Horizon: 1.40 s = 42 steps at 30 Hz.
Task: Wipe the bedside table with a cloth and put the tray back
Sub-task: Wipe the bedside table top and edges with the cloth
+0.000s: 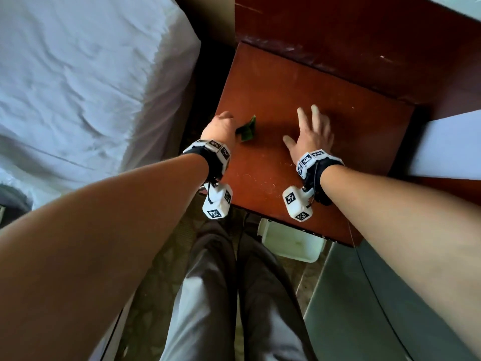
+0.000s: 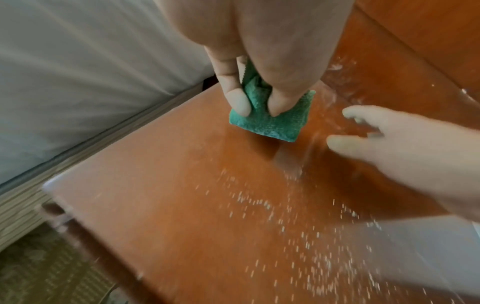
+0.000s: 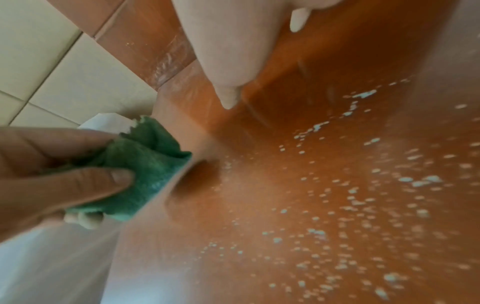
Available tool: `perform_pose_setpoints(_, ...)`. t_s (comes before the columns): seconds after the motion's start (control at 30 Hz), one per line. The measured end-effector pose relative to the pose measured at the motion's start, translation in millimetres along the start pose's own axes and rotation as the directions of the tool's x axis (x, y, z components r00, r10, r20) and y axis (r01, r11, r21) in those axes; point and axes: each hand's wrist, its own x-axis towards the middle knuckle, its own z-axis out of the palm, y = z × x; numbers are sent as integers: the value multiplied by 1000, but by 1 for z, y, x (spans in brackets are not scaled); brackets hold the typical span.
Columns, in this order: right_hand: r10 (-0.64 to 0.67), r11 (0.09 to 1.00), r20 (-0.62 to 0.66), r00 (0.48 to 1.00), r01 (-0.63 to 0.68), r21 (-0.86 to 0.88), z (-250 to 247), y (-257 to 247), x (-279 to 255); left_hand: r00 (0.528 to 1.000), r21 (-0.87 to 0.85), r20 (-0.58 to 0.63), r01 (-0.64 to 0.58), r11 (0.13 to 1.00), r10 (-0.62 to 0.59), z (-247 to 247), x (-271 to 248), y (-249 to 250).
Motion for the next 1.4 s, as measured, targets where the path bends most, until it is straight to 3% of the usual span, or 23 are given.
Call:
perform_pose_setpoints(0.2, 91, 996, 107, 990, -89, -21, 0, 23, 4, 999, 32, -20, 26, 999, -25, -3, 33, 19)
perform_pose_setpoints(0.33, 84, 996, 113, 990, -81, -29, 4, 24, 4, 996, 52, 69, 60, 997, -64, 6, 30, 32)
perform_pose_setpoints(0.47, 79, 997, 109, 991, -81, 18, 5, 23, 6, 986, 68, 161, -42, 997, 30, 17, 3, 38)
perform_pose_setpoints(0.6, 103, 995, 140, 985, -104, 3, 2, 21, 6, 940, 136, 325, -150, 979, 99, 32, -26, 43)
perform_pose_setpoints(0.73, 93, 995, 123, 988, -89, -33, -4, 13, 2, 917, 146, 378, -197, 970, 129, 30, -35, 46)
perform_pose_setpoints(0.8, 10, 1000, 53, 999, -9, -11, -11, 8, -1, 923, 135, 367, -177, 975, 116, 21, -35, 48)
perform_pose_setpoints(0.87, -150, 979, 10, 989, 147, 138, -19, -3, -4, 943, 107, 322, -119, 987, 79, 9, -34, 49)
perform_pose_setpoints(0.9, -230, 944, 63, 971, 207, 257, -24, -12, -8, 955, 89, 290, -90, 992, 61, 3, -33, 49)
perform_pose_setpoints(0.97, -343, 879, 283, 896, 200, 432, -36, -33, -18, 974, 46, 223, -43, 998, 31, -8, -34, 49)
perform_pose_setpoints(1.03, -396, 887, 427, 813, 220, 405, -46, -52, -26, 985, 18, 170, 18, 1000, -20, -17, -36, 48)
perform_pose_setpoints(1.07, -398, 900, 442, 804, 249, 358, -49, -59, -28, 988, 4, 151, 44, 999, -45, -19, -37, 46)
perform_pose_setpoints(1.27, -366, 929, 385, 847, 312, 198, -40, -77, -24, 999, -126, 45, 7, 992, -1, -14, -47, 18)
perform_pose_setpoints(1.4, -383, 924, 288, 878, 361, 129, -28, -76, -18, 990, 73, 126, 49, 996, -58, -1, -65, -24)
